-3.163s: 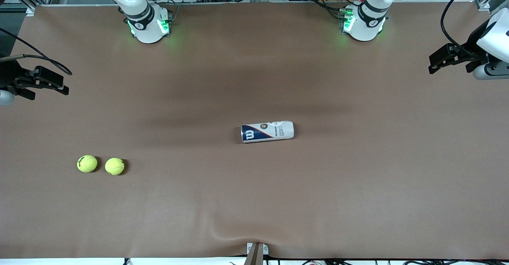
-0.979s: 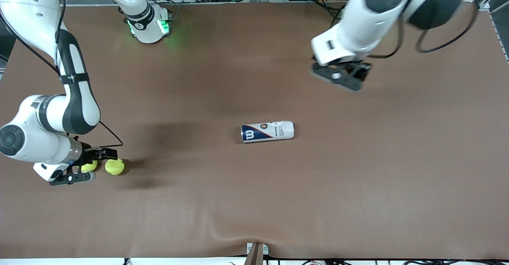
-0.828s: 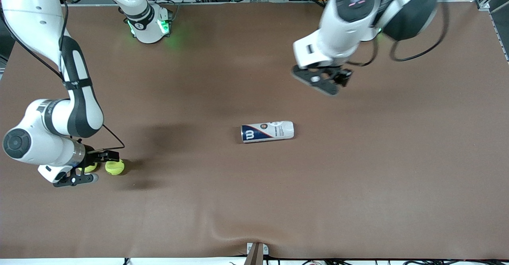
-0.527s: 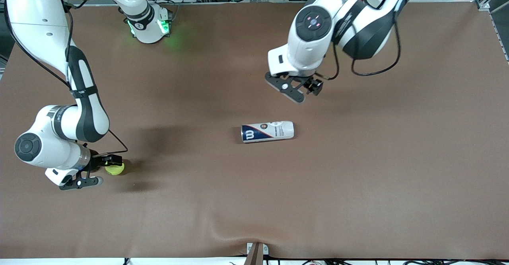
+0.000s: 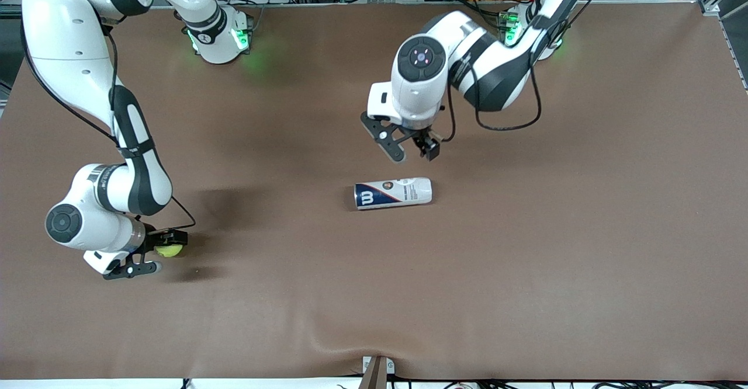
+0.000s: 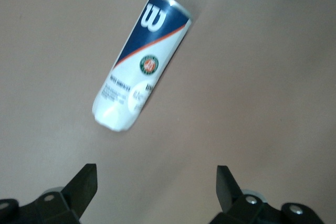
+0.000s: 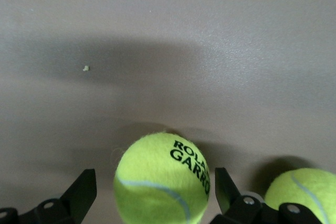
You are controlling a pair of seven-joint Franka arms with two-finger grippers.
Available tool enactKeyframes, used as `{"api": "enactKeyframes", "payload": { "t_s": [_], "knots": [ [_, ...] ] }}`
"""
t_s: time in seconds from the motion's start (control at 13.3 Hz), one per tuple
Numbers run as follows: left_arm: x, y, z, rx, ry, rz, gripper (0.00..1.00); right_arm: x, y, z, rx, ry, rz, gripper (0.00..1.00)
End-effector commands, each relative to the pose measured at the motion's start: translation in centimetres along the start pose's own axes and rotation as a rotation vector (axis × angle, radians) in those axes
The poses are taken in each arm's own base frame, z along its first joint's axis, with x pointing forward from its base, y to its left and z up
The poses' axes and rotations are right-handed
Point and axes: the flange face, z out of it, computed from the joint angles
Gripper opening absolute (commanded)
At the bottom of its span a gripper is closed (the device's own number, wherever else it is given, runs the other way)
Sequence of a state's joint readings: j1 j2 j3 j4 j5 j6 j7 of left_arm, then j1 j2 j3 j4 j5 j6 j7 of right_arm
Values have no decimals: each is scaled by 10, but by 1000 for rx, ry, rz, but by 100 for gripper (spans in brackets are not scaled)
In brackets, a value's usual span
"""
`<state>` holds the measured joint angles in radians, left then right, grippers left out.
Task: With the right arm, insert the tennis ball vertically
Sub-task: 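Grasp a tennis ball with the right gripper while the left gripper grasps the can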
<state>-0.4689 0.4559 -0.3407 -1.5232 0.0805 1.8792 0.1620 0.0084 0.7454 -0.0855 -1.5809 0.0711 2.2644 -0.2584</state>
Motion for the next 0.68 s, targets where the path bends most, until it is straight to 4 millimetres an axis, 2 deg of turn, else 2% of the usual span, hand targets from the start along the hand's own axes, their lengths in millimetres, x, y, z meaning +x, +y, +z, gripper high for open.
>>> {"api": "enactKeyframes", "payload": {
  "t_s": [0.0, 0.23, 0.45, 0.53, 0.6],
  "knots": [
    [34, 15, 4, 8, 34, 76, 100, 1, 4, 6, 1, 10, -5, 100],
    [57, 16, 30, 3, 107, 176, 100, 1, 4, 5, 0, 13, -7, 100],
    [64, 17, 41, 61, 115, 233, 100, 1, 6, 5, 1, 11, -11, 100],
    [66, 16, 46, 79, 125, 241, 100, 1, 6, 5, 1, 11, -19, 95],
    [69, 15, 53, 79, 133, 237, 100, 1, 5, 4, 1, 10, -24, 86]
  ]
}}
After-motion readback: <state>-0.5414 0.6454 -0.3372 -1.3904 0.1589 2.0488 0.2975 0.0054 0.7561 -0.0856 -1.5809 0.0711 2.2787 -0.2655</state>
